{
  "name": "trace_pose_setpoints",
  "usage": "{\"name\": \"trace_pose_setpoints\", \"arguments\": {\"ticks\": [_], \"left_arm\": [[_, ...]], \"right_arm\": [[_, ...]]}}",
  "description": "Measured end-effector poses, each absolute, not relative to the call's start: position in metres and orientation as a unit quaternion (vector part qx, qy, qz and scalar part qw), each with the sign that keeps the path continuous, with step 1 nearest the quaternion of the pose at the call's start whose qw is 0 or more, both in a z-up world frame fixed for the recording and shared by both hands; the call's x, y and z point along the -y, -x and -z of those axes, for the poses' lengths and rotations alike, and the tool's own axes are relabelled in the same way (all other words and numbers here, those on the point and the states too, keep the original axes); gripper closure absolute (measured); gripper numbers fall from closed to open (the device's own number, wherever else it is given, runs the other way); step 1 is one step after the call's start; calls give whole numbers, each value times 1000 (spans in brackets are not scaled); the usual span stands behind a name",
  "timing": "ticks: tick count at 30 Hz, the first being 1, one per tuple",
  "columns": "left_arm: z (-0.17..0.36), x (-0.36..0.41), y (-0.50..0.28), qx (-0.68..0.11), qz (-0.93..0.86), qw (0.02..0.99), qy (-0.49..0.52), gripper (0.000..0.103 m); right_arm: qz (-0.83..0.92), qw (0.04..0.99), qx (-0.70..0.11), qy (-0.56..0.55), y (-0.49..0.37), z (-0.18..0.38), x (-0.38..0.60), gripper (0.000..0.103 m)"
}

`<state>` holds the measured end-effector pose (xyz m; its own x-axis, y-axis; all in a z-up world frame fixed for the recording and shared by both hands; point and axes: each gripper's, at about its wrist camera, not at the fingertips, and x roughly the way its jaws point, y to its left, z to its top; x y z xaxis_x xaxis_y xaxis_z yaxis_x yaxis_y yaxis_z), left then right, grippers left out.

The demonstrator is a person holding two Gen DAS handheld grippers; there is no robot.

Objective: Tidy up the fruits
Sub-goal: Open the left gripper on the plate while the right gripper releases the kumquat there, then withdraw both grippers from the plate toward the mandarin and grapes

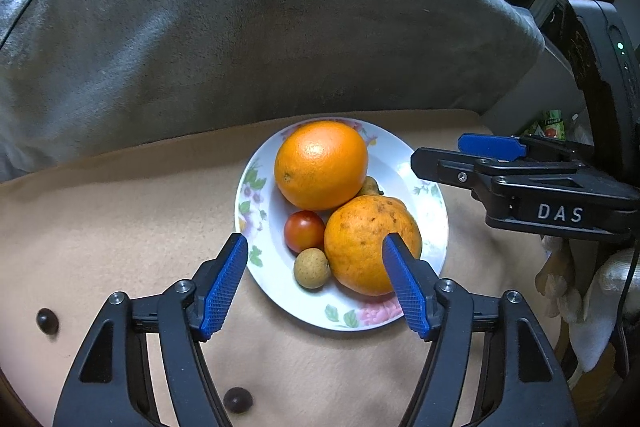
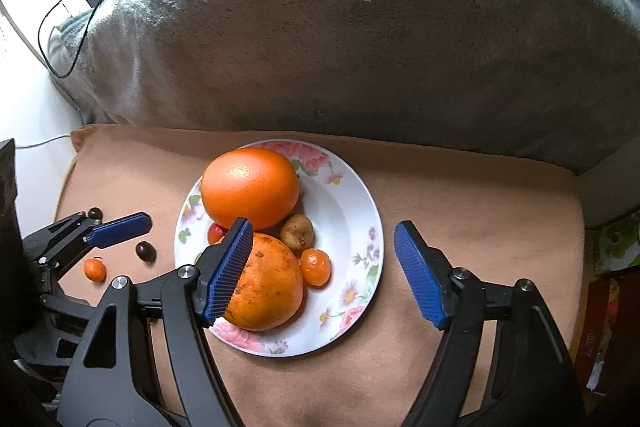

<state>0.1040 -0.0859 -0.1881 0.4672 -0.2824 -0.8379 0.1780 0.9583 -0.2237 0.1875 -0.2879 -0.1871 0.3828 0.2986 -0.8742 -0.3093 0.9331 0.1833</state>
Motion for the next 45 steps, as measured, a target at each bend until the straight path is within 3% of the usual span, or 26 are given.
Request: {"name": "trace_pose_setpoints", "arguments": {"ticks": [26,45], "left_arm": [[165,50,-71,-484,125,865,45,33],[171,-41,-17,-486,52,868,84,33]], "right_arm": [[-139,863,-485,23,-151,154,270,27],[-221,845,-486,11,-114,150,218,27]]}}
